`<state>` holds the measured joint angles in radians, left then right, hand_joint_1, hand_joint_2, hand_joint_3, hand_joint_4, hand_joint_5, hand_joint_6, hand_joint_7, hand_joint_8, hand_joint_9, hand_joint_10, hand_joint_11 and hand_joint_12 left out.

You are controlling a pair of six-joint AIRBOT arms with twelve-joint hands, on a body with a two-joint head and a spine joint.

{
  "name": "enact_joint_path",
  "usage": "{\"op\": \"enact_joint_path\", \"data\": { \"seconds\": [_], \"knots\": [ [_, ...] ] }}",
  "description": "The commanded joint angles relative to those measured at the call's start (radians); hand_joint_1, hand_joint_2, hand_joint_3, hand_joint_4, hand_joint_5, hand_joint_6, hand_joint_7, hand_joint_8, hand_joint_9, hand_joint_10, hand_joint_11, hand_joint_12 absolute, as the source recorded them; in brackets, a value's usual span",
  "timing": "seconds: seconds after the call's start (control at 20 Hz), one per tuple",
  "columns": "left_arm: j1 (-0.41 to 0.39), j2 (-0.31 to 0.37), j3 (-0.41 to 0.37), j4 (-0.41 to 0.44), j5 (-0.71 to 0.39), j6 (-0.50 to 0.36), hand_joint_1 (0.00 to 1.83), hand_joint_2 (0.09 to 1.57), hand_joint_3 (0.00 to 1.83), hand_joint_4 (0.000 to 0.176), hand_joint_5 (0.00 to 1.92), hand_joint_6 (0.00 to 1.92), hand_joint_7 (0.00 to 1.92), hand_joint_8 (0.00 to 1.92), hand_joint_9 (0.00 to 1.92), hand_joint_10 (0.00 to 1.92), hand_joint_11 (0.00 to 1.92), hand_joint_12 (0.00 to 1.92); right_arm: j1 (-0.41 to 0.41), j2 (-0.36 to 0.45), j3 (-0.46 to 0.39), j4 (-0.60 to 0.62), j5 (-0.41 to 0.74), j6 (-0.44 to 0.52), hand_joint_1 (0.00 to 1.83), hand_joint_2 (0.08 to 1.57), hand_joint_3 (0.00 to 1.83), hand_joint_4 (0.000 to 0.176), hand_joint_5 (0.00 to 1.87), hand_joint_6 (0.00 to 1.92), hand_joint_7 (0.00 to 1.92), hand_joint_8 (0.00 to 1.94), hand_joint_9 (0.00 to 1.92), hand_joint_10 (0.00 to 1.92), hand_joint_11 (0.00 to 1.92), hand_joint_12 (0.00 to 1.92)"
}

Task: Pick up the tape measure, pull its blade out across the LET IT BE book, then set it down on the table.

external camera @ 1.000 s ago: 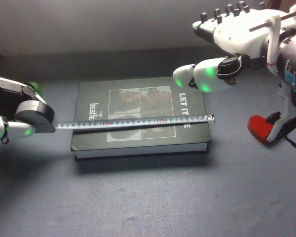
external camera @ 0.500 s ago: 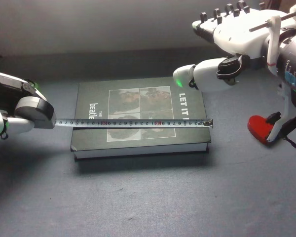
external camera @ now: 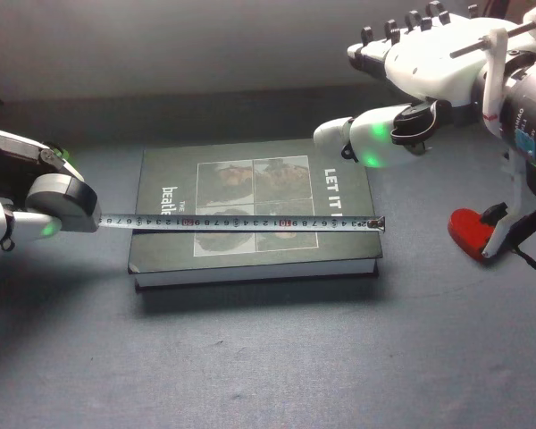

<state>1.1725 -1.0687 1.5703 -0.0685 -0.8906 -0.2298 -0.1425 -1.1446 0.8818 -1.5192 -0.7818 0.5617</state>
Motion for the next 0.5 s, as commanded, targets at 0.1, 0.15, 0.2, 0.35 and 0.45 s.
{"op": "enact_joint_path", "data": {
  "seconds": [0.1, 0.15, 0.2, 0.35, 0.45],
  "knots": [
    [-0.009, 0.002, 0.008, -0.045, -0.115, -0.014, 1.38, 1.11, 0.00, 0.000, 0.98, 0.71, 0.95, 1.05, 0.94, 1.27, 0.91, 1.10, 0.003, 0.005, -0.002, -0.073, -0.011, 0.008, 0.04, 1.13, 0.00, 0.000, 0.09, 0.00, 0.12, 0.00, 0.09, 0.00, 0.00, 0.29],
    [-0.009, 0.002, 0.008, -0.045, -0.115, -0.014, 1.38, 1.11, 0.00, 0.000, 0.98, 0.71, 0.95, 1.06, 0.94, 1.27, 0.90, 1.10, 0.003, 0.005, -0.002, -0.074, -0.011, 0.008, 0.04, 1.13, 0.00, 0.000, 0.09, 0.00, 0.12, 0.00, 0.09, 0.00, 0.00, 0.30],
    [-0.011, 0.002, 0.008, -0.045, -0.115, -0.014, 1.38, 1.11, 0.00, 0.000, 0.99, 0.70, 0.95, 1.05, 0.94, 1.26, 0.89, 1.10, 0.003, 0.005, -0.002, -0.074, -0.011, 0.008, 0.04, 1.14, 0.00, 0.000, 0.09, 0.00, 0.12, 0.00, 0.09, 0.00, 0.00, 0.32],
    [-0.028, 0.022, -0.025, -0.045, -0.116, -0.009, 1.38, 1.11, 0.00, 0.000, 0.97, 0.72, 0.95, 1.05, 0.94, 1.27, 0.90, 1.10, 0.002, 0.005, -0.002, -0.075, -0.011, 0.008, 0.04, 1.14, 0.00, 0.000, 0.09, 0.00, 0.11, 0.00, 0.10, 0.00, 0.00, 0.33],
    [-0.053, 0.054, -0.075, -0.045, -0.100, 0.006, 1.38, 1.11, 0.00, 0.000, 0.99, 0.70, 0.96, 1.05, 0.94, 1.26, 0.91, 1.10, 0.002, 0.005, -0.002, -0.076, -0.010, 0.008, 0.04, 1.14, 0.00, 0.000, 0.08, 0.00, 0.11, 0.00, 0.09, 0.00, 0.00, 0.33]
  ]
}}
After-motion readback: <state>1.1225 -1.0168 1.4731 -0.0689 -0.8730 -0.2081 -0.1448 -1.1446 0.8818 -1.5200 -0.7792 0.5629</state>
